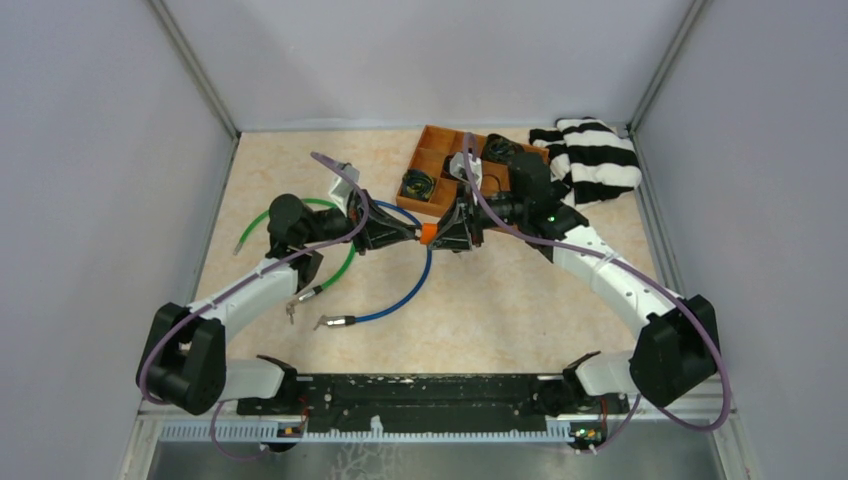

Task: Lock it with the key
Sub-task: Lock the lock.

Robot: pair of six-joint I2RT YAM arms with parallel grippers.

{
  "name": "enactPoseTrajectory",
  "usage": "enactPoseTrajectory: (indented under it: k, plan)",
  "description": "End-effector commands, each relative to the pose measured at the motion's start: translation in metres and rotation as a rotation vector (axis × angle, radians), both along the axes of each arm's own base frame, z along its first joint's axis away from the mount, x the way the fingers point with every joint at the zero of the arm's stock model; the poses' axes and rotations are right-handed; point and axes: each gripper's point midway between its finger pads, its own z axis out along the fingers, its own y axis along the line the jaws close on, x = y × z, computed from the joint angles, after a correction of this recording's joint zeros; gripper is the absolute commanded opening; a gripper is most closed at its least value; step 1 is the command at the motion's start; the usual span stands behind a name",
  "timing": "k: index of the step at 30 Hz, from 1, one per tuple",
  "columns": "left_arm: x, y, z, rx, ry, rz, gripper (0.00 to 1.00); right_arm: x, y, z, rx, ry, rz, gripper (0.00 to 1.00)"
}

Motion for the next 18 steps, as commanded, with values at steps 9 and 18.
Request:
enactPoseTrajectory:
  k: [9, 18]
  plan:
    - [-0.0190, -0.0163, -0.0185, 0.028, 0.012, -0.090, 0.00, 0.0024, 0.0178, 0.0627, 0.130, -0.186, 0.050, 0.00]
    - [-0.0229, -0.0200, -0.0213, 0.034, 0.008, -0.110, 0.00, 0.0022, 0.0211, 0.0655, 0.135, -0.178, 0.054, 0.00]
